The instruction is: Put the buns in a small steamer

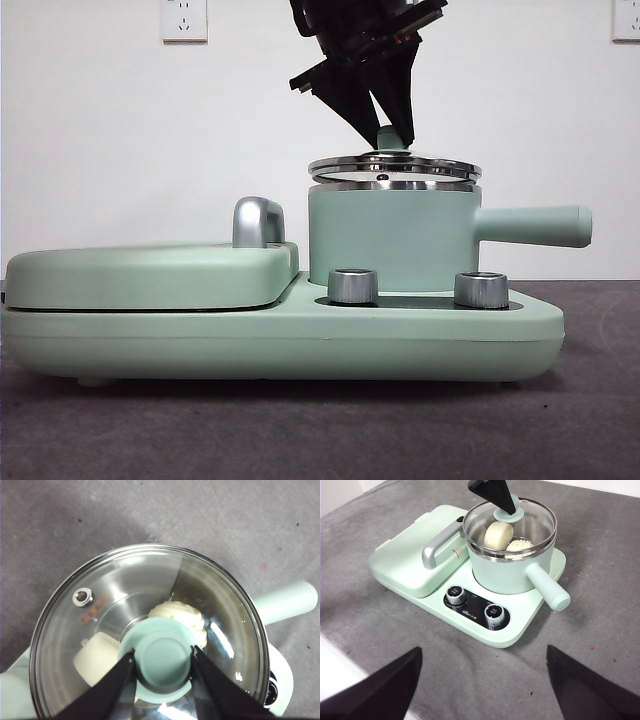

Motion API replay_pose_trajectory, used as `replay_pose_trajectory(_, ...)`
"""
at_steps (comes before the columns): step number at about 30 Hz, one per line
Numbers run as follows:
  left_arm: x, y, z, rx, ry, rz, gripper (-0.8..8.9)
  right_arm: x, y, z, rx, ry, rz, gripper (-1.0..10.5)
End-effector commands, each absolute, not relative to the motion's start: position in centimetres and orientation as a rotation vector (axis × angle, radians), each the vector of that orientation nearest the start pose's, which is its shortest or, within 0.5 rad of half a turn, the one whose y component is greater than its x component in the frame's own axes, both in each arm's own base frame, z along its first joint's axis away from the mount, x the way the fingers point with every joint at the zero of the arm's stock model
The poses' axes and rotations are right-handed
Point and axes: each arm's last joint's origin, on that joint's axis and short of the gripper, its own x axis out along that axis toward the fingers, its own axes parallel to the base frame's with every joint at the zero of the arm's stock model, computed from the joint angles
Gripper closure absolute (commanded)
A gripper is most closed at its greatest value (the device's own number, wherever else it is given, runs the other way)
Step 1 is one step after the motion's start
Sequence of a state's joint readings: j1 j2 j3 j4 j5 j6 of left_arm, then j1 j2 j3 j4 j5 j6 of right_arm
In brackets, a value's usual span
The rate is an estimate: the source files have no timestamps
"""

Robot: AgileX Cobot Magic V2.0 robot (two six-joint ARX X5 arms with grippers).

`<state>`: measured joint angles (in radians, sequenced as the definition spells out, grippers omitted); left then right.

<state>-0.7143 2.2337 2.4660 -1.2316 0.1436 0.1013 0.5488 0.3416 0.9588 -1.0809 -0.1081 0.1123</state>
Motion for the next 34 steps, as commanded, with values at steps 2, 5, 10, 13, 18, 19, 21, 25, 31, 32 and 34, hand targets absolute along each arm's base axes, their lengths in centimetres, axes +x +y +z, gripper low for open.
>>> replay_pose_trajectory(2,34.6,-30.9,35.0,0.368,0.9,-0.849,7.97,1.7,1.4,34.3,0.017,0.48,0.622,5.5)
replay_pose_trajectory(5,34.6,-30.9,35.0,0.37,0.897,-0.85,7.97,1.7,1.4,34.3,0.017,0.48,0.622,5.5)
replay_pose_trajectory(10,34.6,-30.9,35.0,0.372,0.897,-0.851,7.97,1.7,1.4,34.3,0.018,0.48,0.622,5.5)
replay_pose_trajectory(13,34.6,-30.9,35.0,0.377,0.894,-0.854,7.97,1.7,1.4,34.3,0.018,0.48,0.622,5.5)
replay_pose_trajectory(18,34.7,-31.0,34.8,0.382,0.896,-0.855,7.97,1.7,1.4,34.3,0.018,0.48,0.622,5.5)
replay_pose_trajectory(19,34.7,-31.0,34.7,0.383,0.899,-0.855,7.97,1.7,1.4,34.3,0.018,0.48,0.622,5.5)
replay_pose_trajectory(21,34.9,-31.2,34.4,0.385,0.906,-0.855,7.97,1.7,1.4,34.3,0.018,0.48,0.622,5.5)
replay_pose_trajectory(25,35.1,-31.3,33.9,0.389,0.92,-0.853,7.97,1.7,1.4,34.3,0.021,0.481,0.621,5.5)
replay_pose_trajectory(31,35.4,-31.6,32.9,0.405,0.936,-0.855,7.97,1.7,1.4,34.3,0.021,0.481,0.621,5.5)
replay_pose_trajectory(32,35.5,-31.7,32.6,0.409,0.943,-0.85,7.97,1.7,1.4,34.3,0.021,0.481,0.621,5.5)
replay_pose_trajectory(34,35.7,-31.9,32.0,0.41,0.963,-0.847,7.94,1.7,1.4,34.3,0.021,0.481,0.621,5.5)
